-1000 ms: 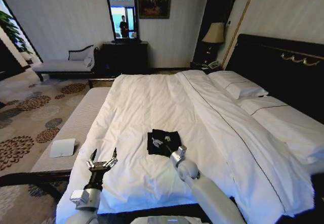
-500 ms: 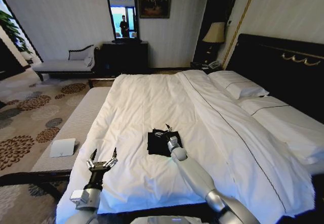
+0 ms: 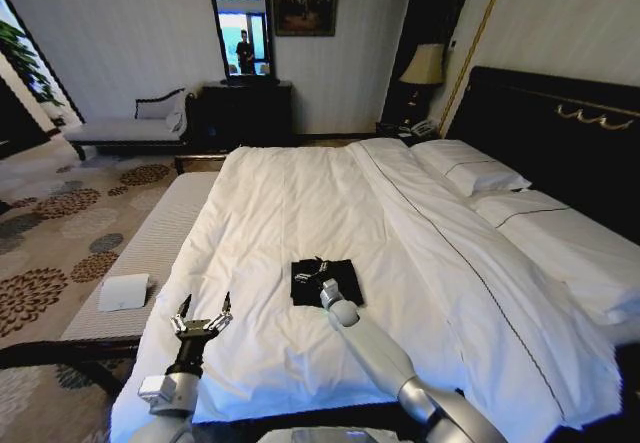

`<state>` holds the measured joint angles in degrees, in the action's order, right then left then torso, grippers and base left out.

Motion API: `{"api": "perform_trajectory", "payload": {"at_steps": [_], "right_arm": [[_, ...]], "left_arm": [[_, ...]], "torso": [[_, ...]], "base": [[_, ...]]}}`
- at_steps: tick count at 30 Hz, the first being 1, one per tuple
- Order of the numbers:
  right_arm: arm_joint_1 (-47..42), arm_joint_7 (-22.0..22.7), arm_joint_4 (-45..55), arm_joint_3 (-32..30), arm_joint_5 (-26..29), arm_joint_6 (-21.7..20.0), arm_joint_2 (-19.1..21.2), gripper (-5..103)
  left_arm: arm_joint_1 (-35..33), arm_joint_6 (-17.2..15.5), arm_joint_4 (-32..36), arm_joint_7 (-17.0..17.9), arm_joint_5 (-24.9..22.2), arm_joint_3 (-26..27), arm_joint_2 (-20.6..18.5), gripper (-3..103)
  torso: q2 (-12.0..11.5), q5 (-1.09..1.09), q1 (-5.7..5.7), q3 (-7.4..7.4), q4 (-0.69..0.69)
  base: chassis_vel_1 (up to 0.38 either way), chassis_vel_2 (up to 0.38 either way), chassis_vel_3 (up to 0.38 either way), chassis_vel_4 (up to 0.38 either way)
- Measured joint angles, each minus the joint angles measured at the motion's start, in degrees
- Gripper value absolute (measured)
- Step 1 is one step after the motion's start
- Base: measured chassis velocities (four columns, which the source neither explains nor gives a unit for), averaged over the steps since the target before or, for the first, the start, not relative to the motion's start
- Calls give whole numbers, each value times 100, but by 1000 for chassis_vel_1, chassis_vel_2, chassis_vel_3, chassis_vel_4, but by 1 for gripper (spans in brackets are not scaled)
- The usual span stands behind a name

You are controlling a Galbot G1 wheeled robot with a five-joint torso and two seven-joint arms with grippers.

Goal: Fold the clothes on the bed.

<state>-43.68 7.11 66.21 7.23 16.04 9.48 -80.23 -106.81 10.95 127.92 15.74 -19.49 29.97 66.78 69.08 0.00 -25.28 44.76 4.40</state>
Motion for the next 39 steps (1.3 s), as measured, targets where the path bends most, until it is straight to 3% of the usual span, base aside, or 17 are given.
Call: {"api": "perform_trajectory", "payload": {"at_steps": [3, 10, 14, 15, 17, 25, 31, 39], "right_arm": [[-214, 252, 832, -165, 299, -167, 226, 100], [-878, 257, 1797, -932, 467, -75, 812, 100], [-1917, -74, 2631, -2034, 288, 128, 1478, 100], [-1917, -74, 2631, -2034, 288, 128, 1478, 100], [-2583, -241, 2978, -2639, 217, 243, 1623, 100], [-4304, -612, 3610, -4009, 43, 834, 1318, 100], [-5091, -796, 3881, -4533, -188, 1263, 1043, 100], [-5502, -893, 3875, -4747, -222, 1674, 868, 100]], "left_arm": [[0, 0, 0, 0, 0, 0, 0, 100], [0, 0, 0, 0, 0, 0, 0, 100], [1, -1, 0, -1, 0, -1, 0, 100], [1, -1, 0, -1, 0, -1, 0, 100], [0, -1, 0, -1, 0, 0, -1, 100], [0, -1, 0, -1, 0, -1, 0, 100], [0, -1, 0, -1, 0, 0, -1, 100], [0, -1, 0, -1, 0, 0, 0, 100]], "torso": [[0, 1, 0, 0, 0], [0, 1, 0, 0, 1], [0, 1, 0, 0, 2], [0, 1, 0, 0, 2], [1, 2, 0, -1, 4], [1, 2, 1, -1, 3], [1, 0, 1, 0, 2], [1, 0, 1, 0, 1]], "base": [[0, 0, 0, 0], [0, 0, 0, 0], [0, 0, 0, 0], [0, 0, 0, 0], [0, 0, 0, 0], [0, 0, 0, 0], [0, 0, 0, 0], [0, 0, 0, 0]]}}
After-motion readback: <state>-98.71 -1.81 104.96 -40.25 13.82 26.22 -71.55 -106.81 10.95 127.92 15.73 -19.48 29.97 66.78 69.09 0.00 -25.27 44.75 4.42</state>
